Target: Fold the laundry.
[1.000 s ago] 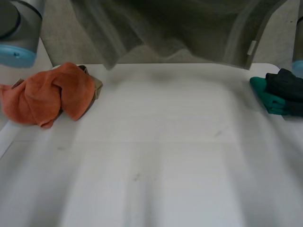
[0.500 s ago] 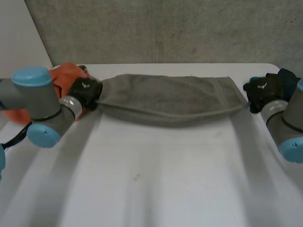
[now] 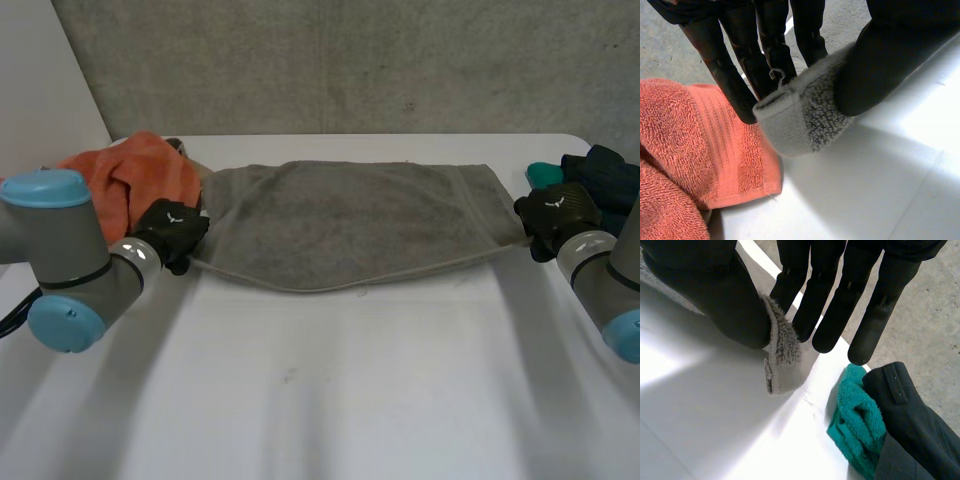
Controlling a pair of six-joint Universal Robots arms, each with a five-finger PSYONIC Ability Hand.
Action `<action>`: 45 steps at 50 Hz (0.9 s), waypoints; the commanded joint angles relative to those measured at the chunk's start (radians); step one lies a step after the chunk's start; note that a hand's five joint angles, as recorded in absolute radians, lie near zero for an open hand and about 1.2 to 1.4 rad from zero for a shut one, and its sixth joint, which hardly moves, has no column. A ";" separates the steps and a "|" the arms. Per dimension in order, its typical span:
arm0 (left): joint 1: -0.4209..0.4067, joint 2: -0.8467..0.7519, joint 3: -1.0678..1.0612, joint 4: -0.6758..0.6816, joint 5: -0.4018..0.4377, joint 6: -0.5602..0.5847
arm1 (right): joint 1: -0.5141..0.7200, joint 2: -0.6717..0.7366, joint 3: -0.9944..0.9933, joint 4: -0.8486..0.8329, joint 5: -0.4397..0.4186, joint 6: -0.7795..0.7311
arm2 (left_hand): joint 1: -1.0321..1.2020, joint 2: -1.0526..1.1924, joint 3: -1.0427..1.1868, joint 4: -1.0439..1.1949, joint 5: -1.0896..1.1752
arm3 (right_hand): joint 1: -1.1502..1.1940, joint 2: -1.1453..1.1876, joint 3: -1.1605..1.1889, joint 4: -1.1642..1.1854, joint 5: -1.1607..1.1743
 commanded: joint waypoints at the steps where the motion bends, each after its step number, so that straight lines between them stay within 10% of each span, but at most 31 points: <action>1: -0.009 0.070 -0.059 -0.042 -0.008 0.037 | -0.019 -0.073 0.048 0.043 -0.015 -0.020 | 0.228 0.223 0.227 0.221 0.236 | 0.259 0.219 0.208 0.202 0.217; 17: 0.048 0.391 -0.302 -0.692 -0.014 0.220 | -0.233 -0.429 0.305 0.668 -0.197 -0.704 | 0.228 0.223 0.227 0.221 0.236 | 0.259 0.219 0.208 0.202 0.217; 25: 0.021 0.362 -0.213 -0.619 0.044 0.255 | -0.195 -0.314 0.230 0.502 -0.175 -0.562 | 0.228 0.223 0.227 0.221 0.236 | 0.259 0.219 0.208 0.202 0.217; 45: -0.102 -0.140 0.531 -0.505 -0.145 0.004 | -0.039 0.103 -0.202 0.126 0.037 -0.273 | 0.228 0.223 0.227 0.221 0.236 | 0.259 0.219 0.208 0.202 0.217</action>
